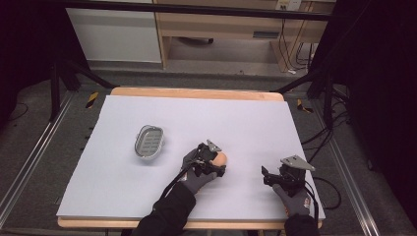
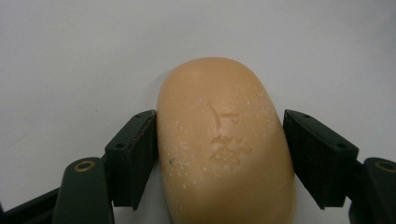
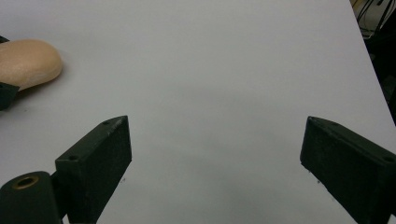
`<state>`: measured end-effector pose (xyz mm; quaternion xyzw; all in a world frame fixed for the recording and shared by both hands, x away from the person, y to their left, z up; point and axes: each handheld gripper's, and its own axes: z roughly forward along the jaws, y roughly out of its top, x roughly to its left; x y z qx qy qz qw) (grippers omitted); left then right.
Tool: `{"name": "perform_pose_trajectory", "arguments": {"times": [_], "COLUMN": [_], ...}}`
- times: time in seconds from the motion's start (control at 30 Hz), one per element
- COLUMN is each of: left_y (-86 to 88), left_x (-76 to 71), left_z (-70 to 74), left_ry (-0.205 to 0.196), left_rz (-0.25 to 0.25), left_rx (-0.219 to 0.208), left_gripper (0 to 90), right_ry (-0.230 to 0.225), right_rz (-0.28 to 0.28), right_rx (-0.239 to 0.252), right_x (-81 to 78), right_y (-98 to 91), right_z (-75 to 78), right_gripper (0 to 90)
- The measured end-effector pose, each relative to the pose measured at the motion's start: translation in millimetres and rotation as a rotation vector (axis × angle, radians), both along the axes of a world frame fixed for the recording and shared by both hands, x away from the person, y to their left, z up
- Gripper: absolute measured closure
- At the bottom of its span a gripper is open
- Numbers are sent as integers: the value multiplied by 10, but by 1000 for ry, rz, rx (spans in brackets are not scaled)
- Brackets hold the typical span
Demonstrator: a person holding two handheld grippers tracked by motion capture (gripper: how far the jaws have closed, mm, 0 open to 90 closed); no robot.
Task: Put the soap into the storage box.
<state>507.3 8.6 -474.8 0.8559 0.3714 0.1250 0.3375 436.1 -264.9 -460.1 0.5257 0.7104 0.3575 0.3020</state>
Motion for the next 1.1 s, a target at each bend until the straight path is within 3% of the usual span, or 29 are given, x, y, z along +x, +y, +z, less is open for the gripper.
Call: {"name": "perform_pose_trajectory", "arguments": {"times": [0.2, 0.53, 1.1], "left_y": [-20, -62, -85], "left_x": [-4, -17, -34], "left_z": [-10, 1, 14], "left_ry": [-5, -15, -20], "left_rz": [7, 13, 17], "left_rx": [2, 52, 64], "left_gripper": [276, 293, 305], "right_ry": [1, 1, 5], "right_rz": [-2, -5, -2], "right_rx": [1, -2, 1], "right_x": [1, 4, 4], "right_y": [5, -5, -8], "right_z": [-3, -6, -12], "right_gripper": [89, 89, 89]}}
